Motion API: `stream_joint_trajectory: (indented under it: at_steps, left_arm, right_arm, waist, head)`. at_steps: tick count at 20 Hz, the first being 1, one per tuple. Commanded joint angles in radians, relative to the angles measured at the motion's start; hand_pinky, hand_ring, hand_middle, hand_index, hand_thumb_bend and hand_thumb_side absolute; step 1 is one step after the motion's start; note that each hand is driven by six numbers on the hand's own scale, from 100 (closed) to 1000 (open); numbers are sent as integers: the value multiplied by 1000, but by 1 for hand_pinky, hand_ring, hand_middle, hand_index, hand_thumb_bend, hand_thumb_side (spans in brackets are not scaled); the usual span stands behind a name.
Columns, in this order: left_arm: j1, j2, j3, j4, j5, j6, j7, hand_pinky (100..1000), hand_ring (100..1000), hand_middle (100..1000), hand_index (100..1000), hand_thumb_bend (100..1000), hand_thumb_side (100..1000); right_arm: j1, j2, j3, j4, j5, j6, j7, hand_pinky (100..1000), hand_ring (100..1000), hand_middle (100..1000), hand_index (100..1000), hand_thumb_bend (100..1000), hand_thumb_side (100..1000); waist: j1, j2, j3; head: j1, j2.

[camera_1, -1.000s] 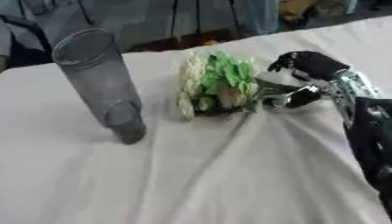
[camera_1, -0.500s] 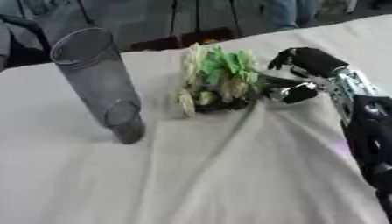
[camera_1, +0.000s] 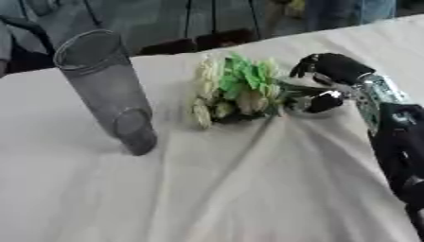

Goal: Arrange flowers into the vase.

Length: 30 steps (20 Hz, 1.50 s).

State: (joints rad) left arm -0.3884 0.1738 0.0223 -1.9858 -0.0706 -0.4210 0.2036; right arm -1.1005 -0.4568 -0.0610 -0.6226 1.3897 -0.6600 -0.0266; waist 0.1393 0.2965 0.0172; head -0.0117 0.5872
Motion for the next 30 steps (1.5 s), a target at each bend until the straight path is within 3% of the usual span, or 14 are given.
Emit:
stream_joint_trajectory:
  at_steps: [1, 8, 12, 23, 26, 30]
  left_arm:
    - [-10, 6, 0, -14, 3, 4, 0, 663, 840, 935, 1000, 100, 1000]
    - [-11, 5, -1, -14, 4, 5, -2, 662, 840, 935, 1000, 100, 1000]
    - [-12, 4, -1, -14, 5, 5, -3, 662, 840, 935, 1000, 100, 1000]
    - [-12, 3, 2, -14, 5, 5, -2, 656, 840, 935, 1000, 100, 1000]
    - [-12, 3, 3, -14, 4, 5, 0, 655, 840, 935, 1000, 100, 1000]
    - [-10, 3, 3, -14, 4, 6, 0, 655, 839, 935, 1000, 100, 1000]
  right_arm:
    - [-34, -2, 0, -5, 15, -1, -3, 680, 755, 615, 772, 417, 591]
    - [-43, 12, 1, 4, 35, 4, -6, 671, 735, 591, 756, 397, 587]
    - [-48, 20, 4, 18, 55, 8, 8, 611, 650, 518, 697, 338, 570]
    - [-54, 29, -2, 45, 64, 33, 68, 527, 576, 453, 631, 239, 548]
    - [-53, 28, -3, 42, 51, 31, 81, 483, 529, 405, 590, 225, 562]
    - [-52, 25, -1, 36, 33, 19, 106, 357, 385, 275, 490, 233, 585]
  waist:
    - [-6, -16, 3]
    - [-7, -16, 6]
    - [-7, -16, 8]
    - [-7, -16, 8]
    - [-6, -16, 8]
    - [-5, -16, 6]
  head:
    - [-3, -15]
    - [-7, -19]
    - [-9, -19]
    - [-9, -15]
    - [-8, -14]
    - [-5, -14]
